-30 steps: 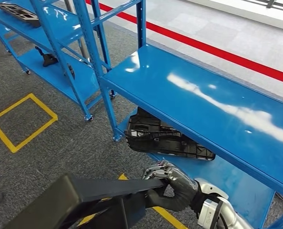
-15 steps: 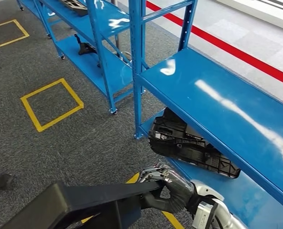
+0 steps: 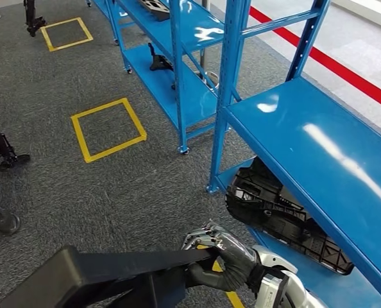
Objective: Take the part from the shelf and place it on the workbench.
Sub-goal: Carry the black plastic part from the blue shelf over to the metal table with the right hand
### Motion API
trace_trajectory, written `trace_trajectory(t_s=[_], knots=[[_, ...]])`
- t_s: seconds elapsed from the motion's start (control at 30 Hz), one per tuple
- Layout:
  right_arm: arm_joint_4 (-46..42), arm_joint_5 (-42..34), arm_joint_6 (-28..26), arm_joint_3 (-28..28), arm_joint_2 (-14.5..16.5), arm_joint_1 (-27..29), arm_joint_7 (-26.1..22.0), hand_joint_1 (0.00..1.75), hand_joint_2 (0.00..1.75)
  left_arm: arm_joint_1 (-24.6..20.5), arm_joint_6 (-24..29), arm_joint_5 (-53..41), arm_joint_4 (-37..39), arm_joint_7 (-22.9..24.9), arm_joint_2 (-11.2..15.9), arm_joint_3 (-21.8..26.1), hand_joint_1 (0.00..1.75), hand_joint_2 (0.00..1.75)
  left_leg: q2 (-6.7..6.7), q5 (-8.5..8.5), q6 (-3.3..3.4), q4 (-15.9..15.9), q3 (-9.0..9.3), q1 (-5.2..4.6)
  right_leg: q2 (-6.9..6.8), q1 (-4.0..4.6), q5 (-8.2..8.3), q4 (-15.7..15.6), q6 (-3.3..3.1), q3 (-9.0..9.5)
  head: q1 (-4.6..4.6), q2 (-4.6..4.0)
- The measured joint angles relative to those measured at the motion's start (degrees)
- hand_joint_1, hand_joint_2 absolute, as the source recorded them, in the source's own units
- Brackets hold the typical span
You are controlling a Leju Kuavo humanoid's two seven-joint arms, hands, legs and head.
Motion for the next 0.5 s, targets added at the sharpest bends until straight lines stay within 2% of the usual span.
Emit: trace_trajectory(t_s=[0.03,0.07,0.1,0.13,0.17,0.2,0.23,0.27,0.33,0.37,0.4,0.47,0.5], knots=[[-0.01,-0.05,-0.02,0.01,0.16,-0.05,-0.03,1.75,1.75,-0.04,-0.02,-0.1,0.0,0.01,0.02,-0.13,0.0,1.75,1.55,-0.96,-0.32,1.57,-0.77,-0.03,-0.78,-0.05,-0.01,-0.15,-0.34,0.17,-0.01,0.0],[-0.01,-0.09,-0.06,0.02,0.27,-0.01,-0.06,1.75,1.75,-0.16,-0.07,-0.22,0.0,0.01,0.02,-0.26,0.0,1.75,3.4,-2.39,-0.63,4.28,-2.11,-0.01,-1.63,-0.04,-0.09,-0.22,-0.61,0.32,-0.02,0.0],[-0.01,-0.13,-0.11,0.02,0.33,0.12,-0.09,1.75,1.75,-0.3,-0.11,-0.38,0.0,0.01,0.02,-0.39,0.0,1.75,4.66,-4.08,-0.94,7.99,-4.03,0.09,-2.47,0.03,-0.26,-0.22,-0.78,0.45,-0.03,0.0],[0.0,-0.15,-0.16,0.03,0.35,0.29,-0.1,1.75,1.75,-0.37,-0.21,-0.53,0.0,0.02,0.02,-0.5,0.0,1.75,5.23,-5.47,-1.19,11.74,-6.0,0.27,-3.35,0.07,-0.44,-0.22,-0.84,0.57,-0.02,0.0],[0.01,-0.16,-0.21,0.04,0.37,0.48,-0.12,1.75,1.75,-0.33,-0.3,-0.7,0.0,0.04,0.02,-0.61,0.0,1.75,5.48,-6.04,-1.36,14.33,-7.41,0.43,-4.22,0.09,-0.65,-0.21,-0.82,0.74,-0.02,0.0],[0.01,-0.18,-0.25,0.05,0.38,0.66,-0.13,1.75,1.75,-0.23,-0.37,-0.82,0.0,0.08,0.02,-0.72,0.0,1.75,5.65,-5.58,-1.46,14.95,-7.84,0.56,-5.04,0.09,-0.88,-0.21,-0.75,0.97,-0.02,0.0],[0.01,-0.21,-0.31,0.07,0.4,0.82,-0.14,1.75,1.75,-0.12,-0.45,-0.88,0.0,0.12,0.02,-0.83,0.0,1.75,5.92,-4.08,-1.46,13.2,-7.06,0.64,-5.81,0.08,-1.14,-0.21,-0.64,1.29,-0.02,0.0],[0.0,-0.25,-0.35,0.08,0.43,0.92,-0.15,1.75,1.75,-0.05,-0.48,-0.98,0.0,0.15,0.02,-0.94,0.0,1.75,6.51,-1.95,-1.34,9.6,-5.28,0.64,-6.54,0.08,-1.42,-0.21,-0.51,1.68,-0.02,0.0],[-0.05,-0.3,-0.48,0.1,0.45,1.03,-0.19,1.75,1.75,-0.16,-0.54,-1.21,0.0,0.21,0.02,-1.19,0.0,1.75,8.94,0.8,-0.7,2.57,-1.74,0.13,-7.82,0.23,-2.0,-0.26,-0.06,2.38,-0.01,0.0],[-0.08,-0.33,-0.52,0.1,0.46,1.05,-0.21,1.75,1.75,-0.22,-0.56,-1.4,0.0,0.29,0.02,-1.32,0.0,1.75,9.8,1.25,-0.28,0.69,-0.86,-0.19,-8.38,0.32,-2.22,-0.33,0.23,2.61,-0.01,0.0],[-0.13,-0.36,-0.57,0.13,0.46,1.08,-0.23,1.75,1.75,-0.23,-0.58,-1.55,0.0,0.37,0.02,-1.45,0.0,1.75,10.15,1.08,0.14,0.11,-0.67,-0.51,-8.91,0.4,-2.36,-0.46,0.54,2.79,0.0,0.0],[-0.23,-0.42,-0.64,0.16,0.46,1.06,-0.24,1.75,1.75,-0.02,-0.61,-1.73,0.0,0.49,0.02,-1.65,0.0,1.75,9.02,1.18,0.9,-0.3,-0.64,-0.56,-9.68,0.32,-2.63,-0.82,1.17,3.3,0.01,0.0],[-0.29,-0.44,-0.68,0.18,0.45,1.04,-0.24,1.75,1.75,0.08,-0.61,-1.74,0.0,0.5,-0.01,-1.74,0.0,1.75,8.44,1.26,1.27,-0.68,-0.37,-0.45,-8.97,0.24,-3.06,-0.56,1.41,3.48,0.0,0.0]])
